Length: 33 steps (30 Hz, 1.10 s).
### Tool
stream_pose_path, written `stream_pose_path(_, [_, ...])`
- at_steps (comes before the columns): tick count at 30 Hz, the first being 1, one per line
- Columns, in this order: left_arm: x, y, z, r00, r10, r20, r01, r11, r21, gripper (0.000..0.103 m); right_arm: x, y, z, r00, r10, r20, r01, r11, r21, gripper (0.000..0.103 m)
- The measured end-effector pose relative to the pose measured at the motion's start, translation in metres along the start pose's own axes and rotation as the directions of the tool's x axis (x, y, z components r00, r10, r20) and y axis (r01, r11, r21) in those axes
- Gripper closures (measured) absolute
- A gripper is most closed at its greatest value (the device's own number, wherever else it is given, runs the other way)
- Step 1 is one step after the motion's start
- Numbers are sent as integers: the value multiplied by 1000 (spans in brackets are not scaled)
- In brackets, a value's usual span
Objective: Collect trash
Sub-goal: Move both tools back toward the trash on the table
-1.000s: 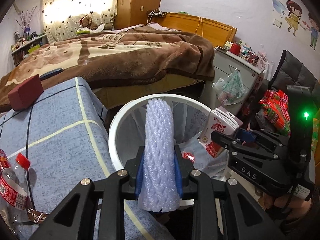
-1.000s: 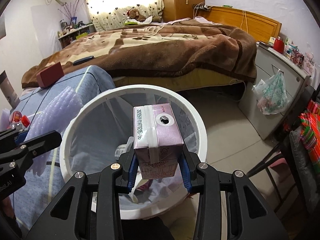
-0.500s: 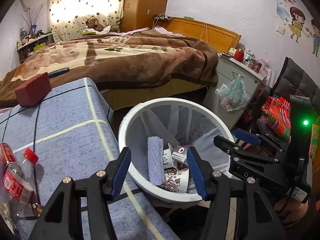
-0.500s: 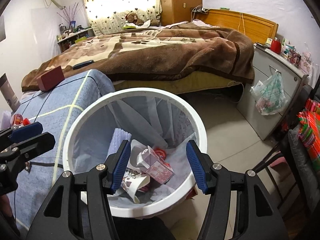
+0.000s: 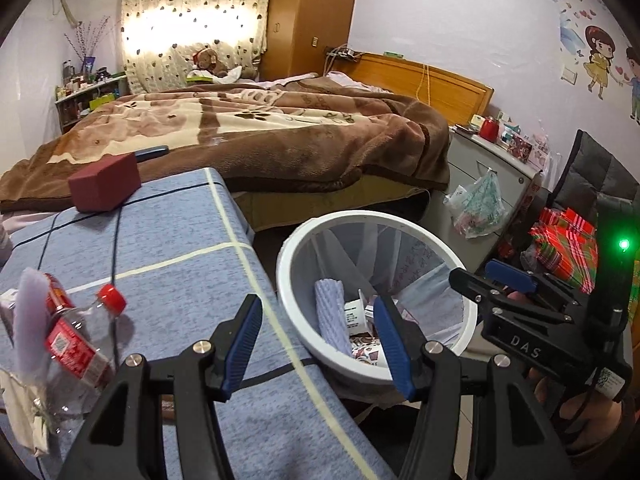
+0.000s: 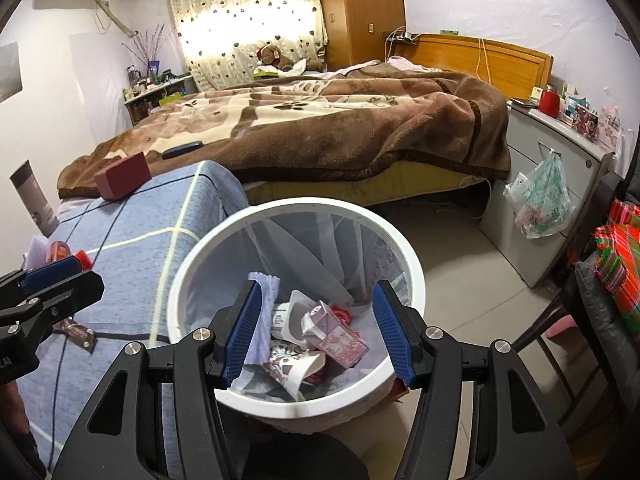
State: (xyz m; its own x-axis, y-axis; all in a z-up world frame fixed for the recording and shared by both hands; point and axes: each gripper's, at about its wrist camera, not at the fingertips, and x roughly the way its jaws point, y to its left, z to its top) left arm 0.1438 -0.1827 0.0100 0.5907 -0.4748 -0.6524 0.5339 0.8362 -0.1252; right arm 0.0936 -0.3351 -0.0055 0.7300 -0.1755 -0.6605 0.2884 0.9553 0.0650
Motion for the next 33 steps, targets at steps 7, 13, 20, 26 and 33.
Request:
stream_pose_path(7, [-20, 13, -9, 999, 31, 23, -30, 999, -19, 43, -9, 14, -1, 1000, 19, 24, -19, 1000, -10, 44])
stream_pose_path(13, [-37, 31, -16, 997, 58, 42, -56, 997, -46, 43, -13, 28, -4, 999, 37, 33, -36, 999, -26, 44])
stream_pose_path(20, [-56, 52, -25, 993, 92, 69, -86, 993, -80, 43, -18, 46, -6, 997, 71, 42, -69, 996, -48, 44])
stream_pose_path(26, [-76, 81, -37, 984, 156, 88, -144, 981, -129, 43, -20, 65, -8, 992, 115, 51, -112, 991, -69, 44])
stream_pose_path(33, [-99, 125, -56, 967, 240, 89, -217, 952, -214, 43, -15, 93, -12, 983, 178, 39, -173, 980, -97, 44])
